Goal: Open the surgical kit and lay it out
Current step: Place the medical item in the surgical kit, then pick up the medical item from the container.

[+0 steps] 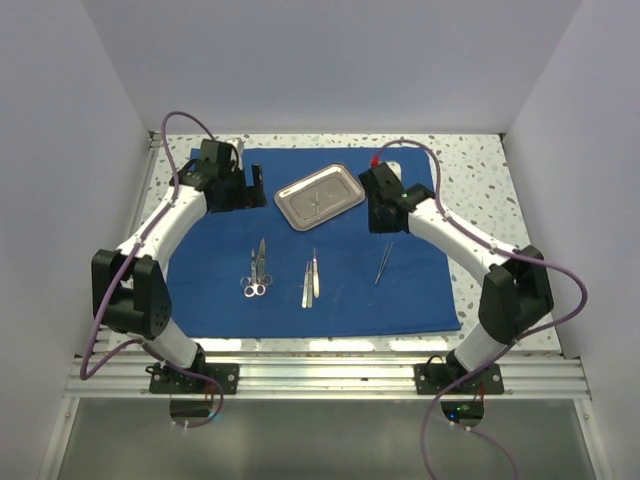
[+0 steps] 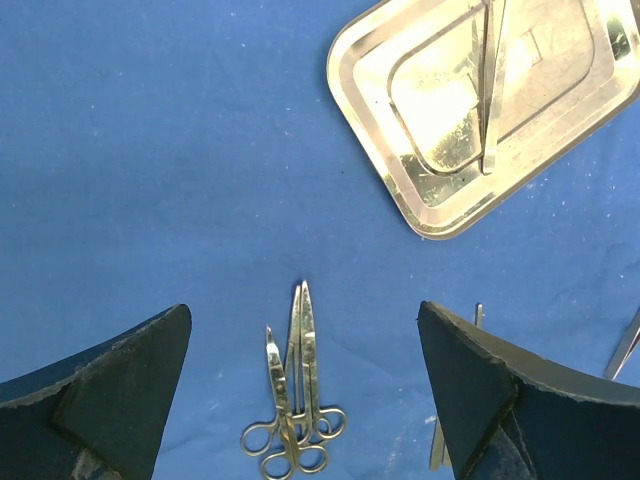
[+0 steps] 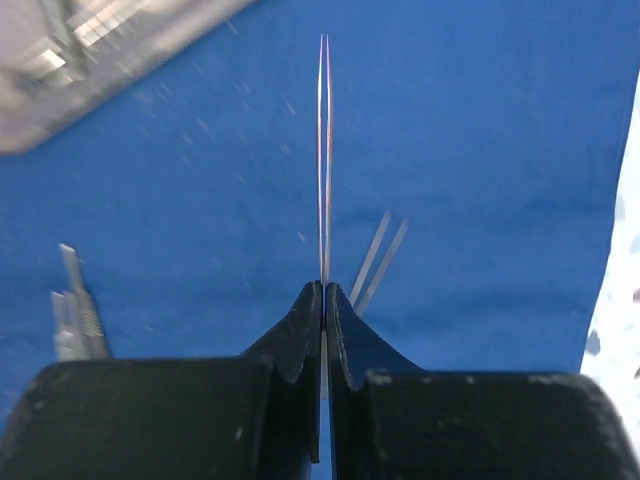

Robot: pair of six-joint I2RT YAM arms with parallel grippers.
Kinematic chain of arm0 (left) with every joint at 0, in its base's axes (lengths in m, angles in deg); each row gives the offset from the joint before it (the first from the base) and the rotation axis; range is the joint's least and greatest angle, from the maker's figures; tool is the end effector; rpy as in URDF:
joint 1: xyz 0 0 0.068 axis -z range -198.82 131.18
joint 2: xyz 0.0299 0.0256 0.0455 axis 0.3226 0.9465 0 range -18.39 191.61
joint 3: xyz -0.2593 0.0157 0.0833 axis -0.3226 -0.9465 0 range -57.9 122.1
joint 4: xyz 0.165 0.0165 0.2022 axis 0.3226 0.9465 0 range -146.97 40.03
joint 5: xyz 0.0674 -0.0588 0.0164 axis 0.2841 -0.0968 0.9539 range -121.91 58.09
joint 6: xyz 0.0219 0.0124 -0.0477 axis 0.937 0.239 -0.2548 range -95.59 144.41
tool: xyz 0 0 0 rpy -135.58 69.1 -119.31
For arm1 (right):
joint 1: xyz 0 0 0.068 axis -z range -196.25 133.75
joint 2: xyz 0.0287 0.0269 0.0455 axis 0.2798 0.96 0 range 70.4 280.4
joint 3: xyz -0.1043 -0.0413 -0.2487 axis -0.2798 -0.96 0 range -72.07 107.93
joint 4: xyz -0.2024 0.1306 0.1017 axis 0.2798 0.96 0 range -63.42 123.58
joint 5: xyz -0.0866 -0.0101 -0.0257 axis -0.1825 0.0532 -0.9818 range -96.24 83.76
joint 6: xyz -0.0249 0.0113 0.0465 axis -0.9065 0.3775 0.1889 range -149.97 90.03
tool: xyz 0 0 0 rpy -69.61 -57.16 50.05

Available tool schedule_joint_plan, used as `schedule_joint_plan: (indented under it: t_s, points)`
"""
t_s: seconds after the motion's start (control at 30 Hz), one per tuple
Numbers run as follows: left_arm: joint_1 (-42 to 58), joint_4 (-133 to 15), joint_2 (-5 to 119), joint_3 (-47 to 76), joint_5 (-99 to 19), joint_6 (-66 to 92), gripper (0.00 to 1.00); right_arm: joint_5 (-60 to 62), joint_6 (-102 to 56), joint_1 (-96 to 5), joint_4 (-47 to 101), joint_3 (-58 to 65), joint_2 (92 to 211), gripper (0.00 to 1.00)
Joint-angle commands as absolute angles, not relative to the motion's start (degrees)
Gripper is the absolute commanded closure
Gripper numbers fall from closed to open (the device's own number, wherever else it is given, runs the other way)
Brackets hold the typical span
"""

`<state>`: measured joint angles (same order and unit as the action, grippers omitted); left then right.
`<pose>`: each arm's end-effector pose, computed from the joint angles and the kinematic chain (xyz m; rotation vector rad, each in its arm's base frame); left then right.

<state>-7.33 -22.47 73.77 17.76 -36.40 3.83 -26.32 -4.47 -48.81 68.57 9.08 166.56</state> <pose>0.3433 -0.0727 0.2801 -0.1627 2.4825 -0.3369 0.3093 0.1828 0.2803 -0.0229 2.4781 -0.0274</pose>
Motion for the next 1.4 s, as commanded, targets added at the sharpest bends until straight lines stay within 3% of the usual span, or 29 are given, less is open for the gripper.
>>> schedule_joint_plan:
  t_s: [0.0, 0.17, 0.43, 0.47, 0.5, 0.73, 1.0, 1.23, 1.37]
  points:
    - [-7.57, -20.33, 74.42, 20.85, -36.92, 2.61, 0.00, -25.76, -0.71, -48.68, 64.37, -1.82, 163.84, 1.00]
    - [-6.96, -18.13, 73.64, 22.09, -36.39, 1.91, 0.00, -24.00, 2.72, -48.68, 60.51, -9.48, 164.17, 1.00]
    - [-5.99, -15.75, 68.37, 19.54, -34.28, 1.03, 0.00, -22.50, 2.46, -48.68, 61.20, -5.11, 171.38, 1.00]
    - [-5.99, -15.58, 67.58, 19.10, -34.02, 0.94, 0.00, -22.24, 2.46, -48.68, 61.64, -4.57, 171.91, 0.96]
    - [-5.99, -15.49, 66.35, 17.96, -33.76, 0.94, 0.00, -22.06, 2.37, -48.68, 62.86, -4.13, 172.00, 0.84]
    - [-5.99, -14.79, 60.81, 12.69, -30.60, 0.41, 0.00, -24.78, 2.29, -48.68, 68.92, -0.44, 169.19, 0.52]
    - [-5.99, -15.14, 57.73, 8.64, -29.27, 0.24, 0.00, -20.05, 0.00, -48.77, 70.53, 15.28, 174.63, 0.51]
    - [-5.99, -14.61, 57.55, 8.72, -29.80, 0.50, 0.00, -16.17, -0.53, -48.77, 72.27, 36.45, 192.37, 0.54]
    - [-6.08, -13.91, 56.50, 7.67, -30.06, 0.41, 0.00, -14.24, -0.53, -48.77, 75.00, 54.37, 206.67, 0.54]
